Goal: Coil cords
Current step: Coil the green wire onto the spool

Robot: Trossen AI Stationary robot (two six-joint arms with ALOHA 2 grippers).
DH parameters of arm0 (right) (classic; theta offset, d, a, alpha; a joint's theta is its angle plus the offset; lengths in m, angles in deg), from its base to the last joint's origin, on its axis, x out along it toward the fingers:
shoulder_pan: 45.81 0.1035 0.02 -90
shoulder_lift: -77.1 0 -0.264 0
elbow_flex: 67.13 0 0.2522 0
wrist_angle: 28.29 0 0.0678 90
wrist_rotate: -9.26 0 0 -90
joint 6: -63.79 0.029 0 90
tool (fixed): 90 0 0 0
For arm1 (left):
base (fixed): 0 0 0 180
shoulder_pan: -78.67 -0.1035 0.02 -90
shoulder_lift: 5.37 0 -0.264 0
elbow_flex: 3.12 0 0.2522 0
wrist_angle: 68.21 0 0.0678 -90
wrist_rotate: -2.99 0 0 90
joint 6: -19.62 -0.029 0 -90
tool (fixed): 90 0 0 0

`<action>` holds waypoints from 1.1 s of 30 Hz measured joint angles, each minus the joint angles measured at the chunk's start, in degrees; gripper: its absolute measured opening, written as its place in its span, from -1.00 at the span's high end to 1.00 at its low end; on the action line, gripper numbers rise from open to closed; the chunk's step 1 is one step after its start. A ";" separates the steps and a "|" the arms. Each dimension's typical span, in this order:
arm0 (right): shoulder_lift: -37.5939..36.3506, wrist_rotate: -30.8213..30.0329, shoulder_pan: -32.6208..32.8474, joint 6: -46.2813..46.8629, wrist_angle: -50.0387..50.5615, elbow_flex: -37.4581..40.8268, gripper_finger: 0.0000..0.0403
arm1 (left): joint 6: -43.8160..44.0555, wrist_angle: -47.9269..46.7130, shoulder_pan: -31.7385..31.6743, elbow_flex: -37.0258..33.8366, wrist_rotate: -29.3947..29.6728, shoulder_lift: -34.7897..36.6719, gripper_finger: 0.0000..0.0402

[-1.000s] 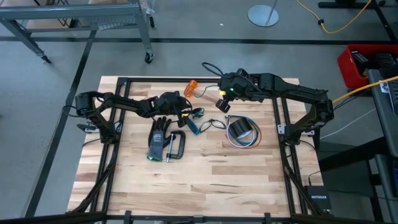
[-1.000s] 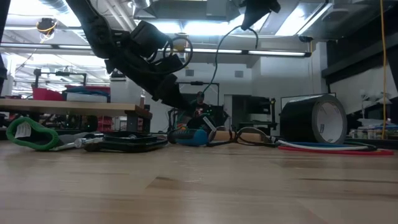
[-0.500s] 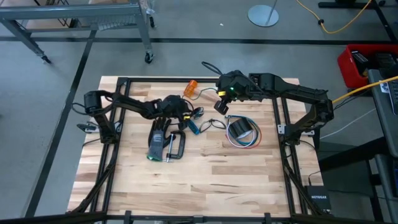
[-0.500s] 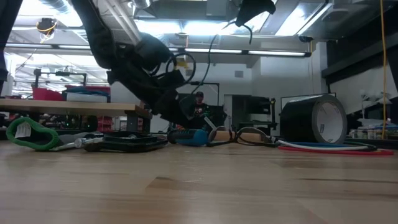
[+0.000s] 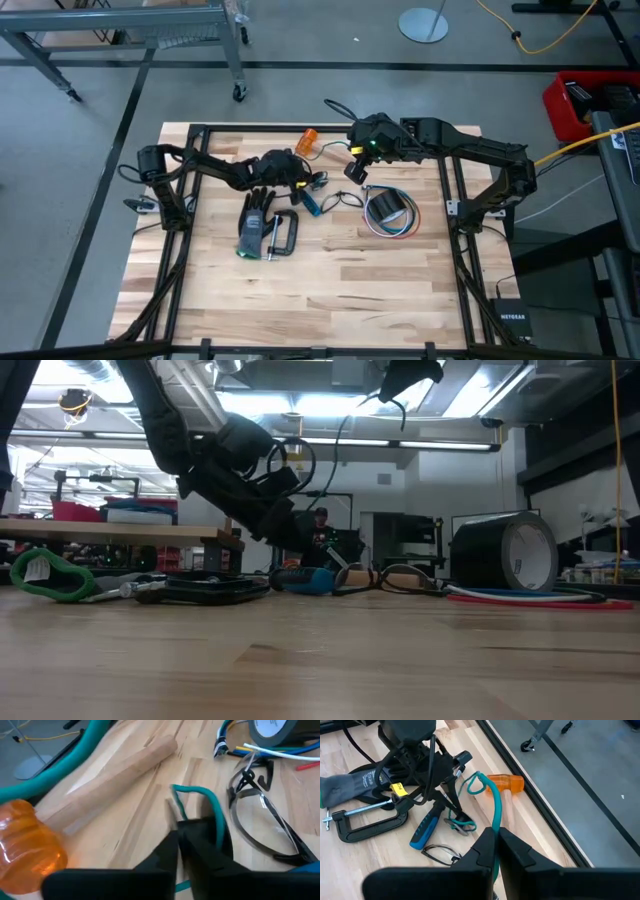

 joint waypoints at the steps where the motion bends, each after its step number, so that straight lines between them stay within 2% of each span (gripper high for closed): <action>1: 0.00 0.00 0.00 0.00 0.00 0.00 0.91 | 0.03 0.05 -0.13 0.00 0.00 0.00 0.94; 14: -0.84 -0.04 0.00 -1.24 -0.59 0.00 0.91 | 0.62 0.42 -0.26 0.00 0.00 0.04 0.99; 26: -9.44 0.12 0.00 -2.63 -7.28 0.00 0.91 | 2.61 2.50 -0.26 0.07 0.02 2.43 1.00; 33: -13.11 1.36 0.00 -2.66 -7.32 -0.02 0.91 | 3.00 8.53 0.15 0.09 0.02 6.89 1.00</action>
